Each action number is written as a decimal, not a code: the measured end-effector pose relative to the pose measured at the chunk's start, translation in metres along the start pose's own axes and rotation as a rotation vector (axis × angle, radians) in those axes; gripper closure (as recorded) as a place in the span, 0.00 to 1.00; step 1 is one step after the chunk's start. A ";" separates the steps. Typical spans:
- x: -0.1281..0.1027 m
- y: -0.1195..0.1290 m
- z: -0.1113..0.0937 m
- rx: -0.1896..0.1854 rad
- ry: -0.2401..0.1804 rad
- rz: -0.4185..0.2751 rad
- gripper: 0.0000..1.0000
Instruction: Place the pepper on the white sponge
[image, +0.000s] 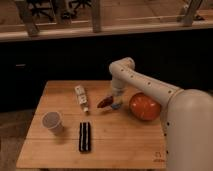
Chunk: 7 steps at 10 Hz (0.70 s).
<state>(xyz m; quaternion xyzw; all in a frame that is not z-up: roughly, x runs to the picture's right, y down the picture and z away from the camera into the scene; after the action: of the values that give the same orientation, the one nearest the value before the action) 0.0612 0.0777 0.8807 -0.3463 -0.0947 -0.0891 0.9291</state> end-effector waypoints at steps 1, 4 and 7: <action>0.000 -0.001 0.001 0.001 -0.002 -0.001 0.98; -0.001 -0.003 0.005 0.004 -0.011 -0.004 0.98; -0.001 -0.006 0.008 0.009 -0.018 -0.008 0.93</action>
<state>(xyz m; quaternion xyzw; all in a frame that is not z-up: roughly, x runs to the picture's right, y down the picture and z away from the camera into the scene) 0.0582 0.0786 0.8904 -0.3425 -0.1046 -0.0892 0.9294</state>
